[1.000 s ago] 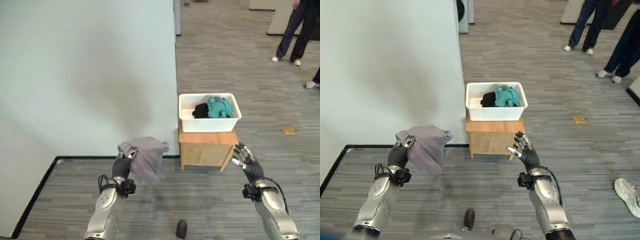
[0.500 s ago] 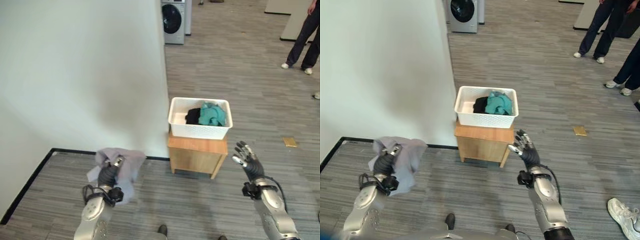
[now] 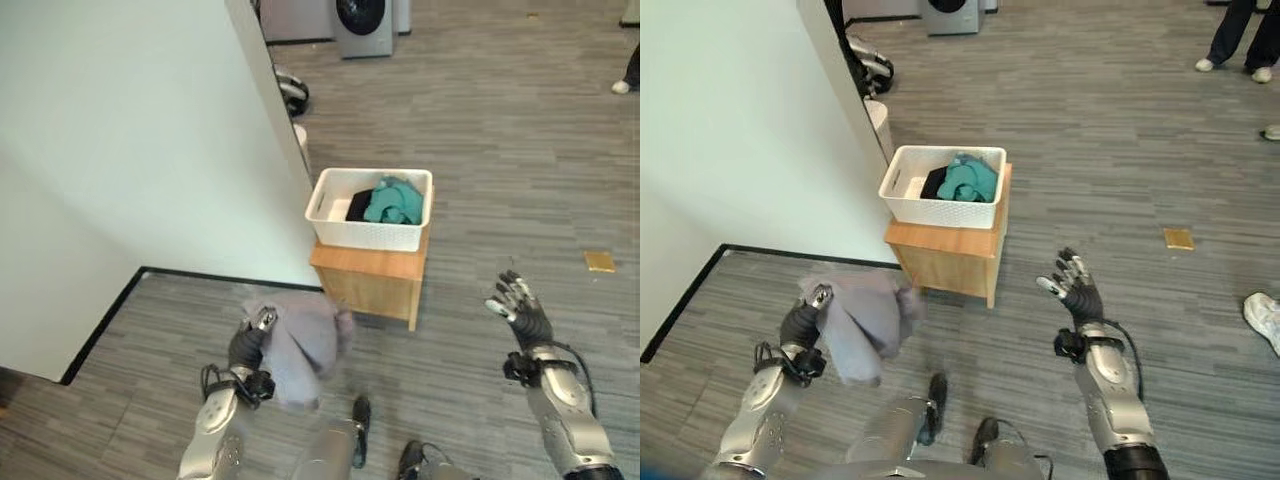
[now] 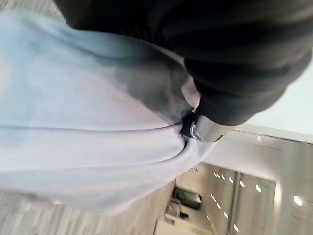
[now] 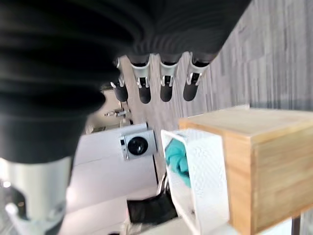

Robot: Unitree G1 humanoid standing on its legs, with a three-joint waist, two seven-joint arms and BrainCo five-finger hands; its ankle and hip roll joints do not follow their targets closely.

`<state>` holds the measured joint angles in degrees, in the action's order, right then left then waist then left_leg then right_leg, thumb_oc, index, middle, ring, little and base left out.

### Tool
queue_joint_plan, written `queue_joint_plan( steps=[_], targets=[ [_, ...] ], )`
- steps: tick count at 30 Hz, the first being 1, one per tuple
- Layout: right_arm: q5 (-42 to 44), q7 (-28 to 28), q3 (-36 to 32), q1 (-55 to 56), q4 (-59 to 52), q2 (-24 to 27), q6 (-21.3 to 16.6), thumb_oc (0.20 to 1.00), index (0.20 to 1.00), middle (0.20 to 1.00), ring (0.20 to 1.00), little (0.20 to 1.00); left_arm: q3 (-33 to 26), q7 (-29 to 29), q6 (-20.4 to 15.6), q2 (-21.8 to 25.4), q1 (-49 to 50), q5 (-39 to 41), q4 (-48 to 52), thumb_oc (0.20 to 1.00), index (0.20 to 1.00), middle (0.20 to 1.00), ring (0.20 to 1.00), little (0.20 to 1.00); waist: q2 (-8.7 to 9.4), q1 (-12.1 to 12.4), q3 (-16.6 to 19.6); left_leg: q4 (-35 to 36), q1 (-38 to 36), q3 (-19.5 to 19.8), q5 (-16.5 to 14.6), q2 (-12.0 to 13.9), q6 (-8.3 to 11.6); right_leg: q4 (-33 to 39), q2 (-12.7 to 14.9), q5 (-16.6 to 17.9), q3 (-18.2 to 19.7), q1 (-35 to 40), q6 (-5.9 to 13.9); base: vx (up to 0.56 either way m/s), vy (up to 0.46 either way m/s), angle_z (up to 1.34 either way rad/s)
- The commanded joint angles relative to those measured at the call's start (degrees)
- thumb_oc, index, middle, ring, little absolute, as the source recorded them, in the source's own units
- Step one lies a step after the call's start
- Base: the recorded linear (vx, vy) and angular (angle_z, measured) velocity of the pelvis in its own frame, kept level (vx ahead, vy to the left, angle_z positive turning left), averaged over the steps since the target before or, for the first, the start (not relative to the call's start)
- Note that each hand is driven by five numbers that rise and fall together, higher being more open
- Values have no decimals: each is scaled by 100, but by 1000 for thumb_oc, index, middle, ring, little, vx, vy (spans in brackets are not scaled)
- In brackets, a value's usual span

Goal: Pick up bed clothes into laundry basket.

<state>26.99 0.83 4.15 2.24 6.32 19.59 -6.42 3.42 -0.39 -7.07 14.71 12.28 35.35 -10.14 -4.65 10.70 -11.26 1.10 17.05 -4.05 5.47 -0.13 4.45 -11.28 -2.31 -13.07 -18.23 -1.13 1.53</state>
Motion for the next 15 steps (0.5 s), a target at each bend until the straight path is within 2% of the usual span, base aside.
queue_joint_plan(
  steps=[1, 2, 3, 4, 5, 6, 7, 8, 9, 10, 11, 12, 13, 14, 15],
  targets=[
    [-57, -92, -251, 453, -791, 114, -292, 1000, 1000, 1000, 1000, 1000, -206, -190, -347, 506, -320, 101, 566, 200, 200, 200, 200, 200, 440, -210, 483, -732, -170, -365, 228, 43, -321, 1041, 681, 411, 353, 1322, 297, 301, 61, -11],
    [-61, -91, -247, 459, -797, 110, -289, 1000, 1000, 1000, 1000, 1000, -209, -191, -346, 510, -312, 102, 569, 200, 200, 200, 200, 200, 452, -204, 480, -721, -189, -379, 223, 32, -328, 1031, 697, 400, 362, 1328, 306, 521, 177, 29],
    [-208, -122, -171, 406, -706, 108, -298, 1000, 1000, 1000, 1000, 1000, -250, -161, -353, 502, -297, 69, 584, 200, 200, 200, 200, 200, 515, -174, 601, -761, -342, -279, 56, -120, -480, 633, 979, 471, 324, 1381, 481, 389, 184, 24],
    [-207, -130, -148, 380, -669, 78, -295, 1000, 1000, 1000, 1000, 1000, -271, -159, -343, 513, -300, 85, 592, 200, 200, 200, 200, 200, 535, -133, 629, -660, -483, -297, 6, -182, -579, 139, 1153, 719, 347, 1254, 596, 384, 181, -40],
    [-207, -130, -148, 380, -669, 78, -295, 1000, 1000, 1000, 1000, 1000, -270, -159, -343, 512, -300, 85, 592, 200, 200, 200, 200, 200, 534, -129, 634, -657, -479, -300, 8, -179, -579, 139, 1151, 722, 352, 1247, 595, 206, 153, -25],
    [-115, -130, -92, 312, -606, 7, -294, 1000, 1000, 1000, 1000, 1000, -297, -134, -329, 524, -320, 90, 604, 200, 200, 200, 200, 200, 547, -127, 622, -541, -672, -321, -79, -278, -715, -594, 1383, 1162, 421, 983, 736, 281, 246, -13],
    [-114, -161, 5, 256, -579, -50, -265, 1000, 1000, 1000, 1000, 1000, -342, -88, -332, 563, -316, 68, 675, 200, 200, 200, 200, 200, 477, -176, 521, -366, -1053, -321, -186, -334, -894, -1643, 1626, 1860, 492, 622, 851, 275, 247, -17],
    [-114, -161, 5, 252, -578, -46, -265, 1000, 1000, 1000, 1000, 1000, -344, -87, -331, 559, -318, 68, 677, 200, 200, 200, 200, 200, 455, -159, 536, -355, -1037, -332, -169, -307, -892, -1624, 1598, 1890, 506, 598, 843, 422, 317, -3],
    [-208, -136, -16, 326, -607, -58, -259, 1000, 1000, 1000, 1000, 1000, -345, -64, -353, 648, -313, 42, 731, 200, 200, 200, 200, 200, 166, -426, 369, -160, -1507, -32, -282, -251, -1041, -2906, 1607, 2040, 679, -127, 762, 344, 165, 22],
    [-162, -139, -22, 358, -609, -86, -258, 1000, 1000, 1000, 1000, 1000, -361, -16, -361, 698, -352, -12, 703, 200, 200, 200, 200, 200, 112, -561, 312, -76, -1651, 107, -288, -239, -1022, -2919, 1547, 1841, 848, -469, 685, 511, 122, 65],
    [-29, -197, 1, 426, -636, -127, -235, 1000, 1000, 1000, 1000, 1000, -384, -11, -394, 751, -409, -7, 746, 200, 200, 200, 200, 200, 93, -669, 254, 27, -1870, 194, -354, -198, -936, -2337, 1701, 1593, 736, -738, 584, 321, -78, 150],
    [-62, -229, -24, 467, -635, -123, -222, 1000, 1000, 1000, 1000, 1000, -374, -31, -410, 767, -429, 18, 750, 200, 200, 200, 200, 200, 78, -718, 261, 64, -1915, 296, -370, -162, -867, -1885, 1677, 1571, 671, -738, 564, 335, -183, 152],
    [-147, -221, -101, 512, -608, -65, -210, 1000, 1000, 1000, 1000, 1000, -377, -33, -435, 795, -444, 20, 741, 200, 200, 200, 200, 200, 150, -782, 244, 65, -1982, 447, -444, -179, -774, -907, 1582, 1578, 749, -727, 571, 291, -235, 146],
    [-180, -191, -176, 554, -588, -28, -216, 1000, 1000, 1000, 1000, 1000, -373, -26, -448, 811, -446, 9, 719, 200, 200, 200, 200, 200, 217, -834, 227, 49, -2045, 603, -537, -185, -705, -67, 1413, 1576, 943, -661, 617, 270, -318, 74],
    [-211, -124, -361, 656, -602, 40, -237, 1000, 1000, 1000, 1000, 1000, -430, 1, -450, 909, -443, -35, 681, 200, 200, 200, 200, 200, 346, -859, 197, -131, -1936, 848, -681, -198, -652, 323, 1200, 1368, 1475, -384, 721, 314, -353, 118]
  ],
)
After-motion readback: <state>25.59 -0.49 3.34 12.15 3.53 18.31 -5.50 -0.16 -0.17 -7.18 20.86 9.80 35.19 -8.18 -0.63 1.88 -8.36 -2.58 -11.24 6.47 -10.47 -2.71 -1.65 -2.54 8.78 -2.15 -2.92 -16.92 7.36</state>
